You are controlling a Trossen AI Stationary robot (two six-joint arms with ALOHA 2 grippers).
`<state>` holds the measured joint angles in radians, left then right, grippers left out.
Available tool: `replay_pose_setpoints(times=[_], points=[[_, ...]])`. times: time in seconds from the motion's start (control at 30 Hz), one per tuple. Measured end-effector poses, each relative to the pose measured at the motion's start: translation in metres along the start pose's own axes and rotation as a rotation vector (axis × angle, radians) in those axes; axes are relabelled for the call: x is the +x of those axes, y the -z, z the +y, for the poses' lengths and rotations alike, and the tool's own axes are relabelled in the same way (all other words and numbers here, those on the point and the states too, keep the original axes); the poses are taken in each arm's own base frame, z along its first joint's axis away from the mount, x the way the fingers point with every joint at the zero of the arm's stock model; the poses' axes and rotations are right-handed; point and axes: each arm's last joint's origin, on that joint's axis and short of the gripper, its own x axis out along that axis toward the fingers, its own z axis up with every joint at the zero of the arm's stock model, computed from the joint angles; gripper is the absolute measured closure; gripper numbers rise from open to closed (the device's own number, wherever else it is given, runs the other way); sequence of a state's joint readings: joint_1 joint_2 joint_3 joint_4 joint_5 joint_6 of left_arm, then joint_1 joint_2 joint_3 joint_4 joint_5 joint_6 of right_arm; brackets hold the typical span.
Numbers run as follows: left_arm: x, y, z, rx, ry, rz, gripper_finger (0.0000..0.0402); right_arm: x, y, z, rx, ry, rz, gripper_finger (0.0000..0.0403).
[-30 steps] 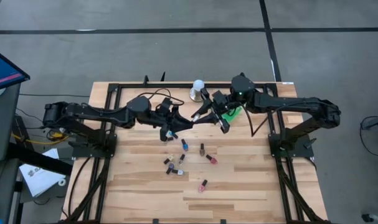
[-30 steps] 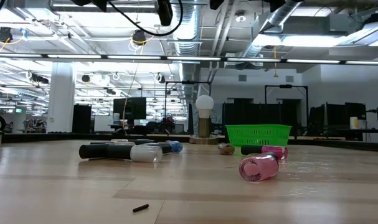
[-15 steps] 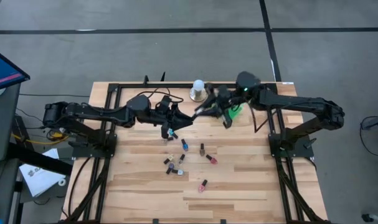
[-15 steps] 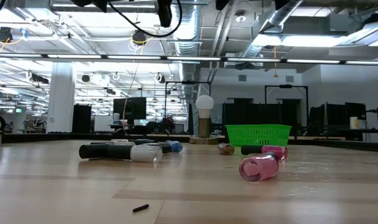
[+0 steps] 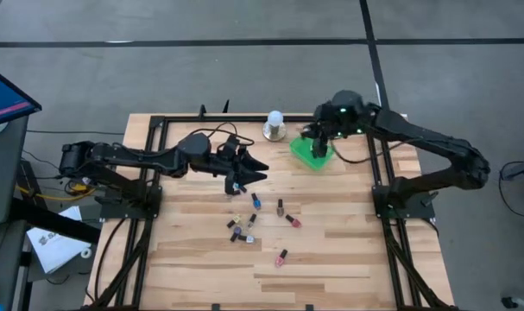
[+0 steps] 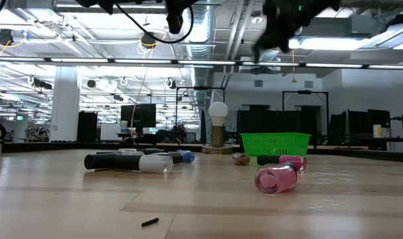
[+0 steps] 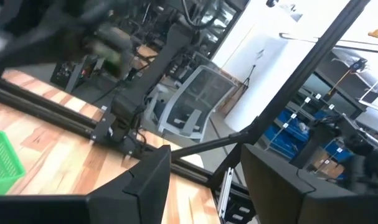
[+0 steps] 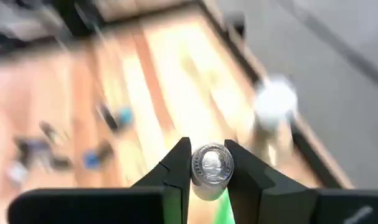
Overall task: Pick & Place Nail Polish
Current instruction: Put the top white nail polish bottle into the green bin
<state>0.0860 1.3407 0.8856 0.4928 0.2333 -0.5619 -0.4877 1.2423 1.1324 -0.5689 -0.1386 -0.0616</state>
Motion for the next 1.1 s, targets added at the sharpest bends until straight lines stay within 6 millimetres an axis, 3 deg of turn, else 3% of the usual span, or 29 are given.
replay_pose_setpoints(times=[0.23, 0.47, 0.6, 0.87, 1.1], points=[[0.0, 0.0, 0.0, 0.0, 0.001, -0.001, 0.022, 0.06, 0.031, -0.02, 0.022, 0.058, 0.352, 0.0341], [0.0, 0.0, 0.0, -0.001, 0.001, 0.0, 0.0225, 0.108, 0.058, -0.038, 0.027, 0.097, 0.538, 0.0341], [0.0, 0.0, 0.0, -0.003, 0.001, 0.0, 0.0225, 0.125, 0.069, -0.041, 0.015, 0.117, 0.604, 0.0341], [0.0, 0.0, 0.0, -0.003, 0.001, 0.0, 0.0225, 0.14, 0.08, -0.044, 0.0, 0.169, 0.673, 0.0337], [0.0, 0.004, 0.002, -0.01, -0.023, 0.04, 0.0225, 0.134, 0.077, -0.044, -0.011, 0.177, 0.663, 0.027]])
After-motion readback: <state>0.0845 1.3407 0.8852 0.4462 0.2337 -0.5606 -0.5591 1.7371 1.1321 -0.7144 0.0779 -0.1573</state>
